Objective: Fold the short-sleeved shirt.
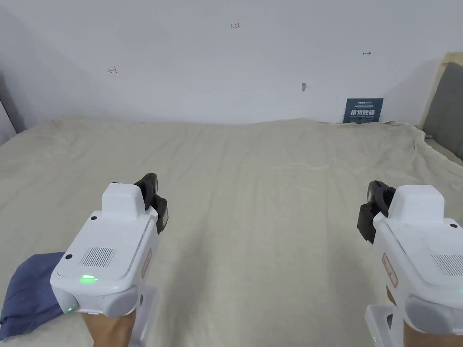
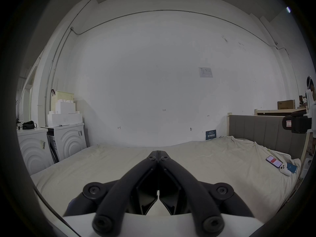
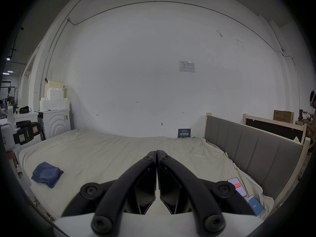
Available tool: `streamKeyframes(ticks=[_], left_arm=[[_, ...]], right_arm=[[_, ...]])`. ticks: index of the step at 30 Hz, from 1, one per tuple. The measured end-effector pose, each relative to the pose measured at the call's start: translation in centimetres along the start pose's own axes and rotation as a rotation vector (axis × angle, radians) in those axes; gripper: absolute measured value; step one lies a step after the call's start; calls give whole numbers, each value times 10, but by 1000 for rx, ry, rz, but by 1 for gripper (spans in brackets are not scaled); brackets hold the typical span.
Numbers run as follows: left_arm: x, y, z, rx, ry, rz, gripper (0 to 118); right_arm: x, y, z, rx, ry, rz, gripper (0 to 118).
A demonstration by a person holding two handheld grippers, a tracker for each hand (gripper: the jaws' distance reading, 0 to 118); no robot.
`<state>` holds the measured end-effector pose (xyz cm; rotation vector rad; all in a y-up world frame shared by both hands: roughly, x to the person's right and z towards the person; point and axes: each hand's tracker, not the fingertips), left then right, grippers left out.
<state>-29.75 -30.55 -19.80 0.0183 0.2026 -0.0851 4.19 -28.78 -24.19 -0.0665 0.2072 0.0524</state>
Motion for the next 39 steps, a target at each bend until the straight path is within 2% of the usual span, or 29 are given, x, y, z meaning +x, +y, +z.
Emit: streamKeyframes(ticks=[39], left_arm=[[-1, -5, -1, -13, 0, -6, 0]], right_arm=[[1, -2, 0, -3, 5, 1, 0]])
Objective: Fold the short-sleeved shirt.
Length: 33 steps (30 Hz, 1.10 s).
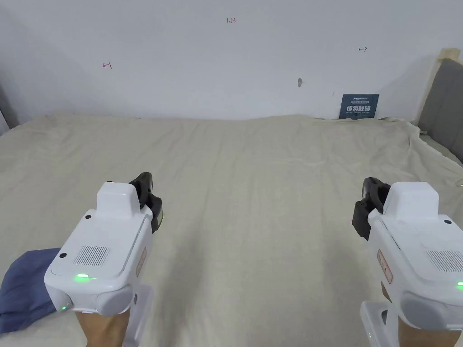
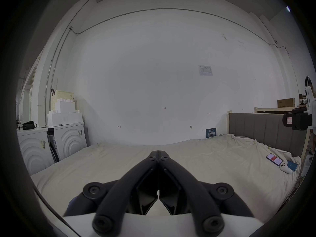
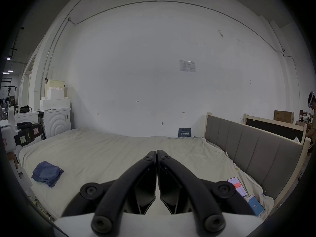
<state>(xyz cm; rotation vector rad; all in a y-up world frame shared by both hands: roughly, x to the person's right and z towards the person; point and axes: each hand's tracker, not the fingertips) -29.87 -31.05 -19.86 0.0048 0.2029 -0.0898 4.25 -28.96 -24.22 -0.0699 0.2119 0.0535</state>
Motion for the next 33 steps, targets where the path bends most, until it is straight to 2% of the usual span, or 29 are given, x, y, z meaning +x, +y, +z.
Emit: streamKeyframes(ticks=[3, 4, 5, 6, 7, 8, 9, 10, 13, 17, 33], left_arm=[[-1, 0, 0, -5, 0, 7, 3], [-1, 0, -1, -6, 2, 13, 14], [-2, 0, -1, -8, 12, 19, 31], [-3, 0, -2, -12, 11, 23, 54], [-4, 0, -4, -27, 11, 33, 83], [-5, -1, -6, -44, 13, 42, 101], [-6, -2, -7, -50, 10, 47, 114], [-7, -3, -7, -51, 7, 54, 118], [-9, -5, -2, -21, 10, 65, 118], [-7, -4, -1, -15, 19, 50, 118], [-2, -3, 2, 10, 17, 25, 118]], right_arm=[[2, -2, -1, 0, -6, 0, 2], [2, -2, -2, -1, -4, -3, 13], [2, -2, -2, -3, -2, -7, 33], [3, -3, -2, -2, -6, -8, 57], [4, -3, -2, -2, -2, -13, 86], [4, -4, -2, -2, -1, -16, 100], [5, -5, -2, 0, -2, -21, 106], [6, -6, -2, 7, -3, -28, 107], [7, -7, -2, 19, -8, -30, 108], [9, -9, -2, 15, -4, -30, 118], [4, -5, 1, 22, -9, -28, 118]])
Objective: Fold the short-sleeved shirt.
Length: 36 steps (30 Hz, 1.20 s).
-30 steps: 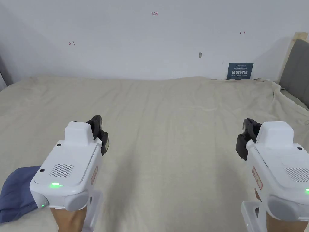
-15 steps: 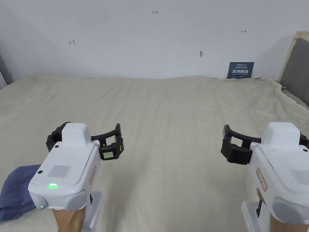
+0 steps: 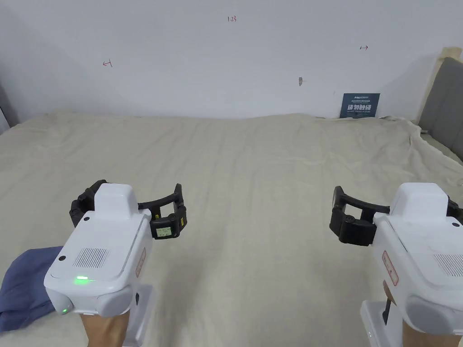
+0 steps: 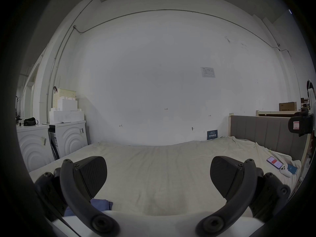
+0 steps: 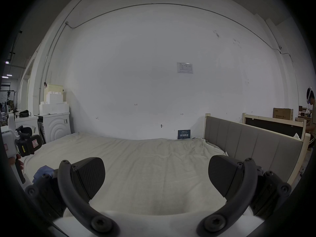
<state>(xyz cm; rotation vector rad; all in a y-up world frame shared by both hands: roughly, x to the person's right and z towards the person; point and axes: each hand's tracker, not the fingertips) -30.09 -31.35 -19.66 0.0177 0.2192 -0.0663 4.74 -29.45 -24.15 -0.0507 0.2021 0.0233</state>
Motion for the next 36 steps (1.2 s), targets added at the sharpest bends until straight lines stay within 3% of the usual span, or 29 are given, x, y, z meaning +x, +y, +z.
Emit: streamKeyframes(ticks=[36], left_arm=[[3, 1, 0, 11, -1, -11, 118]], right_arm=[[2, 1, 0, 11, -7, 11, 118]])
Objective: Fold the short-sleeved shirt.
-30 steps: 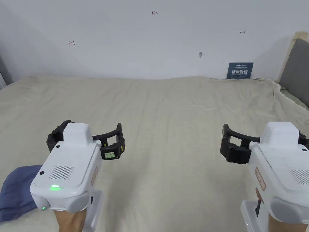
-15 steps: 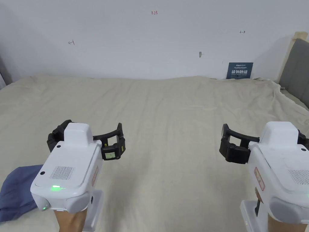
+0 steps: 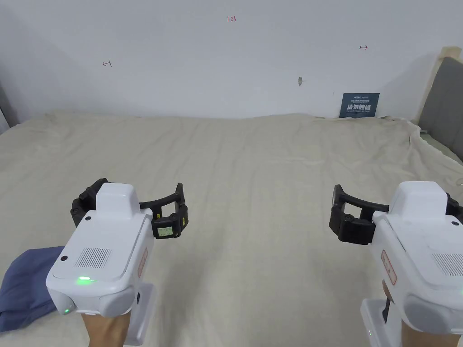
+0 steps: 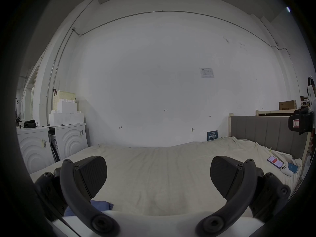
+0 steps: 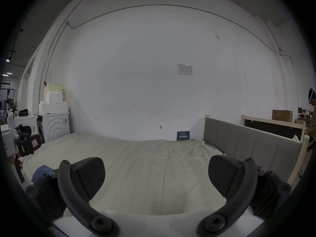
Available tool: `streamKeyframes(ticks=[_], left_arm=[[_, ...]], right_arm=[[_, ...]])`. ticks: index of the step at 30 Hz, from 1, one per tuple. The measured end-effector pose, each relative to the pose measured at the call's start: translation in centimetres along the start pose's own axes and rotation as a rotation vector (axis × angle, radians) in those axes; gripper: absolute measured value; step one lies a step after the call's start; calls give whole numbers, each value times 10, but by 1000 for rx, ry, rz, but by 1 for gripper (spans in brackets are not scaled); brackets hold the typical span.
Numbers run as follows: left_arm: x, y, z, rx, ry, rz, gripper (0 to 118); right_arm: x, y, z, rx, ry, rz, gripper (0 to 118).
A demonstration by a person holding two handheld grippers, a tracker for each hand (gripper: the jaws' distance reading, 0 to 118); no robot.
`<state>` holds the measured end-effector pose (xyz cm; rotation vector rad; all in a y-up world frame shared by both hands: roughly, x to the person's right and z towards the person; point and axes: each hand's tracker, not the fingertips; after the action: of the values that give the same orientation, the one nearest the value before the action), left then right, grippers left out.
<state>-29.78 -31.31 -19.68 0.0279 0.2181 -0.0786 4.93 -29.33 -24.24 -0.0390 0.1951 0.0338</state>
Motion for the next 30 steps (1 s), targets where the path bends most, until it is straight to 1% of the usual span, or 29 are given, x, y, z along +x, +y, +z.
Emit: streamKeyframes(ticks=[8, 22, 24, 27, 29, 30], left_arm=[[0, -1, 0, 3, 3, 1, 118], [-2, 1, 2, 4, 2, 5, 118], [-2, 1, 2, 3, 1, 6, 118], [-3, 1, 2, 4, -2, 7, 118], [-4, 1, 3, 5, -2, 7, 118], [-4, 1, 3, 4, -2, 6, 118]], right_arm=[[3, -2, -2, 0, -1, 2, 118], [-4, 5, 4, -8, 1, 2, 118], [-5, 7, 4, -20, -9, -30, 118], [-2, 9, 4, -57, -38, -154, 118], [1, 12, 0, -149, -97, -211, 118], [4, 14, -4, -211, -102, -228, 118]])
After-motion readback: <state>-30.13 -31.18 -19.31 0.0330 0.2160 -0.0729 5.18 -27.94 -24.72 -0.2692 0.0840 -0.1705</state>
